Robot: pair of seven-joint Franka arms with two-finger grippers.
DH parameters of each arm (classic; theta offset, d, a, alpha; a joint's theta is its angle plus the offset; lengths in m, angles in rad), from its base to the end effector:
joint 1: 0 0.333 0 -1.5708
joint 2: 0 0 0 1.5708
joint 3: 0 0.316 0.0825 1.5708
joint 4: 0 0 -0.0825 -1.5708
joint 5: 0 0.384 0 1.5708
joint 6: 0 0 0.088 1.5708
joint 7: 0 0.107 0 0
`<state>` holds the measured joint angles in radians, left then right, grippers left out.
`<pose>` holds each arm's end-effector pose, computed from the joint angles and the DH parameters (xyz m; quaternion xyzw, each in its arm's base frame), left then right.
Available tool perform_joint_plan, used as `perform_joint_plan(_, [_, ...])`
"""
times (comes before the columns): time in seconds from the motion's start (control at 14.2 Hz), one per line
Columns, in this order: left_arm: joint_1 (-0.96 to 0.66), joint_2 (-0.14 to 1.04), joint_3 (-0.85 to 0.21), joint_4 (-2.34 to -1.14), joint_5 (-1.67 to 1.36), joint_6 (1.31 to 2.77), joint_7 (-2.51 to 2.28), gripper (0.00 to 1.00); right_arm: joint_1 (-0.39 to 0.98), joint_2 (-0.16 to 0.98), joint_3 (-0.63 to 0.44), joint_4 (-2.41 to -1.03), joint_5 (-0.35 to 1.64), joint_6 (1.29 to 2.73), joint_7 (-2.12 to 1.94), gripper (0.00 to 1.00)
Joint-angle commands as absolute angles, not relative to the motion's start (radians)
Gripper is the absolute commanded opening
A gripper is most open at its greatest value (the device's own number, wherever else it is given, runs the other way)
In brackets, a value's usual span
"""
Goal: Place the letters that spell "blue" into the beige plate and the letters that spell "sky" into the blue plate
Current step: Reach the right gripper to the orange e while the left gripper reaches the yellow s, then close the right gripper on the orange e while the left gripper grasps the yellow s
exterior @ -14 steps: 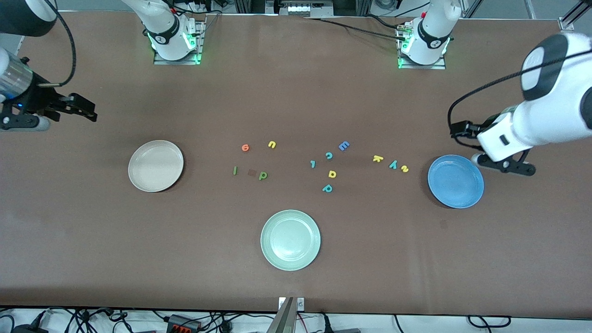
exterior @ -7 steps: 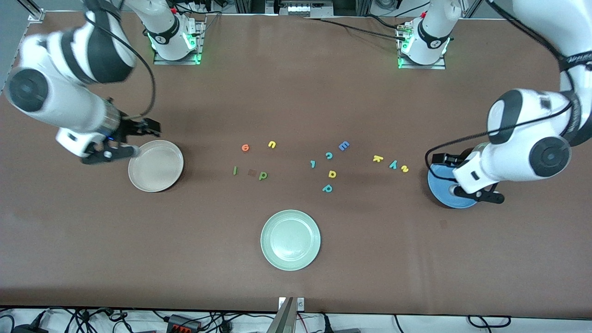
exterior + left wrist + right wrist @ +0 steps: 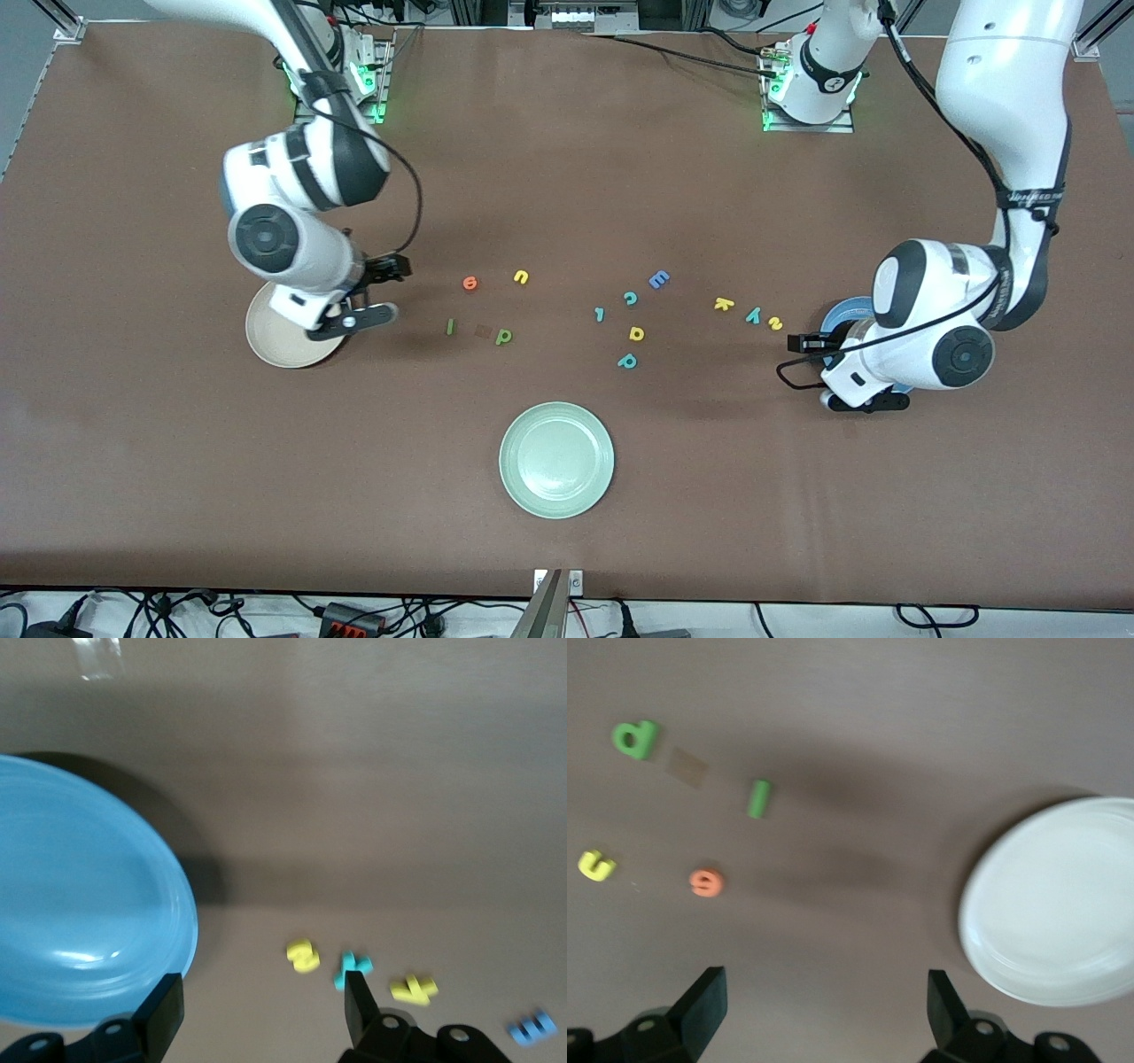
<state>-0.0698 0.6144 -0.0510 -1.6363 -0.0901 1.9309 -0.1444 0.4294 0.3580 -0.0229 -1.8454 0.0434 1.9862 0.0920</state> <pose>0.6452 -0.0813 0.2380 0.9851 0.0362 -0.1646 0.0328 0.5583 0.2441 0.3162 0.9833 0.1452 -0.1086 0.0124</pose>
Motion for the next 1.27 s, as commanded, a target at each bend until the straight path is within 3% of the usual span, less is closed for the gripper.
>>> perform_joint_plan(0.0, [-0.061, 0.614, -0.051, -1.742, -0.109, 2.057, -0.16, 0.77, 0.507, 0.376, -0.032, -1.91, 0.055, 2.118, 0.173, 1.0])
perform_joint_plan(0.14, [-0.067, 0.609, -0.052, -1.782, -0.11, 2.105, -0.161, 0.7, 0.554, 0.419, -0.032, -1.913, 0.055, 2.183, 0.199, 1.0])
perform_joint_plan(0.35, [-0.071, 0.609, -0.057, -1.782, -0.112, 2.102, -0.178, 0.5, 0.584, 0.488, -0.032, -1.913, 0.057, 2.235, 0.225, 1.0])
perform_joint_plan(0.7, [-0.061, 0.592, -0.071, -1.793, -0.138, 2.057, -0.209, 0.5, 0.603, 0.549, -0.031, -1.913, 0.089, 2.256, 0.241, 0.86])
perform_joint_plan(0.77, [-0.061, 0.592, -0.071, -1.799, -0.141, 2.054, -0.21, 0.5, 0.612, 0.555, -0.031, -1.913, 0.121, 2.273, 0.245, 0.76])
perform_joint_plan(0.85, [-0.063, 0.592, -0.072, -1.819, -0.185, 2.062, -0.212, 0.52, 0.617, 0.558, -0.031, -1.913, 0.138, 2.278, 0.245, 0.71])
perform_joint_plan(1.2, [-0.048, 0.6, -0.071, -1.839, -0.239, 2.063, -0.199, 0.5, 0.626, 0.569, -0.031, -1.913, 0.14, 2.287, 0.244, 0.65])
